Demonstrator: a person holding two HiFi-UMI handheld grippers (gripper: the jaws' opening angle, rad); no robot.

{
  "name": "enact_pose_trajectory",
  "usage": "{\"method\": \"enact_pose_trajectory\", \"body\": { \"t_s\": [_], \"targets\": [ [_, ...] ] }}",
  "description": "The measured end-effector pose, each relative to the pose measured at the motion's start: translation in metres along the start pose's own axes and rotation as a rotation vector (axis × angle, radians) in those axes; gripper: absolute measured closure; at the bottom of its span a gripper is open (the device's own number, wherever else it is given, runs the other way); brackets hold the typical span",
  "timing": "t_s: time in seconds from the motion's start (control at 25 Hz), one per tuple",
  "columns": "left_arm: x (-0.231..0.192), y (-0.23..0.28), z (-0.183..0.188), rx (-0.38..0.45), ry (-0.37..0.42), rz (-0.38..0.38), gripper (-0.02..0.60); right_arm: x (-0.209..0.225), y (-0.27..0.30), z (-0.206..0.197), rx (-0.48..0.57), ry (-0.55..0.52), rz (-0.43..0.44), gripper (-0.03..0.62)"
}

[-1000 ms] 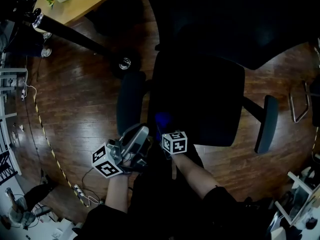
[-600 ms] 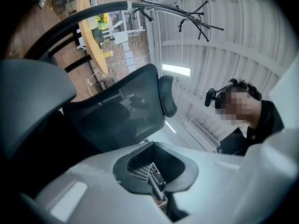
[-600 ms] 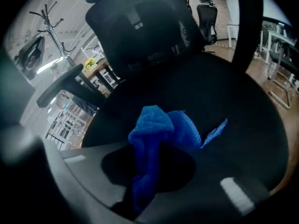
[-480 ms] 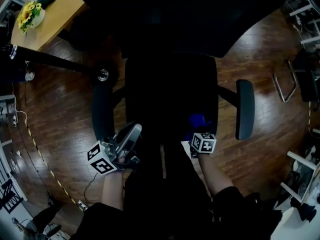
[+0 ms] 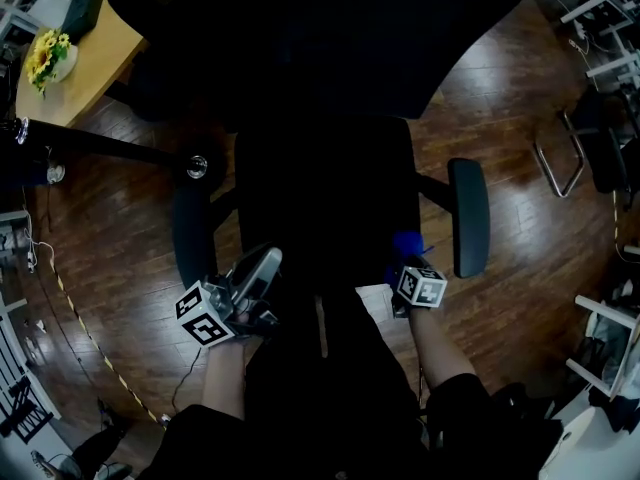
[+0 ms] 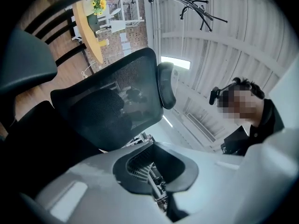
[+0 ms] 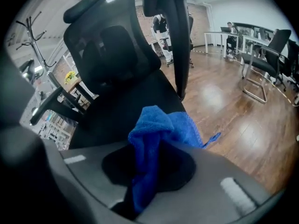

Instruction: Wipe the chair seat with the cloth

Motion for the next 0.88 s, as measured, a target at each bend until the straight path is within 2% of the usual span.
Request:
{"method": "enact_pose_trajectory", "body": {
  "t_s": [0.08, 0.2, 0.36, 0.48, 0.68, 0.88],
  "targets": [
    [0.005, -0.003, 0.008, 0.0, 0.014, 0.003, 0.589, -0.015, -0.001, 0.008, 0.017, 0.013, 0.062, 0.533],
    [0.025, -0.007, 0.028, 0.003, 0.054, -0.002, 0.589, -0.067, -0.033, 0.043, 0.122, 0.007, 0.246, 0.533],
    [0.073, -0.004, 0.052, -0.004, 0.12, -0.037, 0.589, -0.153, -0.131, 0.102, 0.301, -0.047, 0.528, 0.533],
    [0.115, 0.0, 0.074, 0.005, 0.171, -0.087, 0.589, -0.204, -0.205, 0.14, 0.418, -0.076, 0.695, 0.533],
    [0.163, 0.007, 0.096, 0.027, 0.243, -0.158, 0.589, -0.239, -0.283, 0.18, 0.578, -0.089, 0.833, 0.533],
    [0.189, 0.015, 0.103, 0.069, 0.302, -0.192, 0.589, -0.251, -0.315, 0.196, 0.661, -0.099, 0.873, 0.533]
  ]
}}
Point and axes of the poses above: the fingertips, and each gripper's own axes: y forward along the fingers, x to its right, z out of its top, the point moved 4 cm from there along -y, backward along the fingers, and after that the axes turned 7 degrees about -x, right-handed, at the moved point
